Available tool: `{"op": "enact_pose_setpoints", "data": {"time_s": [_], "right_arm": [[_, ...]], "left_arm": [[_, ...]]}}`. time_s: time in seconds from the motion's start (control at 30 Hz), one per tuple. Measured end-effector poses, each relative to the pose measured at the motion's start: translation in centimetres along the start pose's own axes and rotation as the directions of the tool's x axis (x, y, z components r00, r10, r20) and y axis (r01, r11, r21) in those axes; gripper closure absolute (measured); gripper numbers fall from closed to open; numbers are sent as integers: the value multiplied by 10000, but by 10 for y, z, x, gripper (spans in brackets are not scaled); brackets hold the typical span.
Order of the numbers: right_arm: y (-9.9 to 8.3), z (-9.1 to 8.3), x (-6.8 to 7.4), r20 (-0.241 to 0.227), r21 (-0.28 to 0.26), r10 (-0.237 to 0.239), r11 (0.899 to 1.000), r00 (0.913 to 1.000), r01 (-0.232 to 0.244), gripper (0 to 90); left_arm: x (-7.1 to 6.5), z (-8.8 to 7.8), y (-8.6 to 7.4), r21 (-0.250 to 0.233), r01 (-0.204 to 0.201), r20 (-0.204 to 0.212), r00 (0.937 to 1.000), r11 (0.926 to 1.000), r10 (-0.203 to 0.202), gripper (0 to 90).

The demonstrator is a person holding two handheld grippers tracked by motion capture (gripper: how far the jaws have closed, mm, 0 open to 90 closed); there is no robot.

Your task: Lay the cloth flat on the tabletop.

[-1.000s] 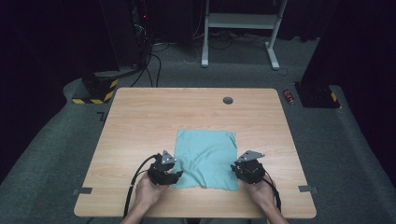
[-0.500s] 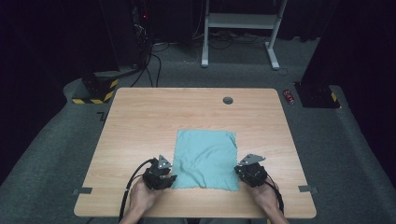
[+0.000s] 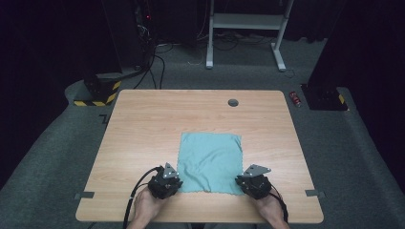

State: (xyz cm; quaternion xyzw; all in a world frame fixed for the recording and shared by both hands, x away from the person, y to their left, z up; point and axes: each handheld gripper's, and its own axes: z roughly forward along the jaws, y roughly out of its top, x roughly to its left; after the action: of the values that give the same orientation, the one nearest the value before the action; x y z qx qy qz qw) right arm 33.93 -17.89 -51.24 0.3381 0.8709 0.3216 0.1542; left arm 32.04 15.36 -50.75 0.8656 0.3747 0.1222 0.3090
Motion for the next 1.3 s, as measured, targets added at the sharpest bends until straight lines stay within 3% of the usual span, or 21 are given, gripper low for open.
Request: {"op": "enact_pose_setpoints", "data": {"time_s": [0.13,0.3,0.4,0.47,0.5,0.63,0.87,0.97,1.1,1.3], "right_arm": [[1,-2,-1,-30,237,-18,9997,10000,19,882],[1,-5,-1,136,420,-95,9991,9999,89,860],[0,-8,0,118,317,111,9994,9999,-114,771],[0,-12,4,-42,69,98,9999,9999,-98,752],[0,-14,7,-91,-42,-26,10000,10000,26,752],[2,-15,21,-545,-217,-381,9991,9978,370,753],[8,1,25,-808,-44,-253,9997,9964,250,787],[6,3,28,-764,35,-573,9983,9954,578,837],[3,-1,26,-959,173,-569,9981,9938,588,886],[-4,-6,27,-938,66,-623,9980,9936,632,897]], "left_arm": [[2,-2,2,336,-10,246,9997,9994,2,876],[7,-7,-3,458,402,561,9975,9981,-428,864],[6,-9,-5,252,739,465,9961,9969,-750,701],[0,-11,-4,-73,514,494,9975,9987,-510,636],[-3,-12,-3,-207,258,443,9987,9995,-248,627],[-13,-13,5,-751,-130,475,9987,9971,166,636],[-14,7,17,-537,-407,363,9984,9977,426,661],[-17,13,13,-259,-715,421,9965,9971,726,693],[-18,9,5,-522,-733,506,9958,9959,760,664],[-18,3,1,-213,-885,674,9937,9959,897,668]]}}
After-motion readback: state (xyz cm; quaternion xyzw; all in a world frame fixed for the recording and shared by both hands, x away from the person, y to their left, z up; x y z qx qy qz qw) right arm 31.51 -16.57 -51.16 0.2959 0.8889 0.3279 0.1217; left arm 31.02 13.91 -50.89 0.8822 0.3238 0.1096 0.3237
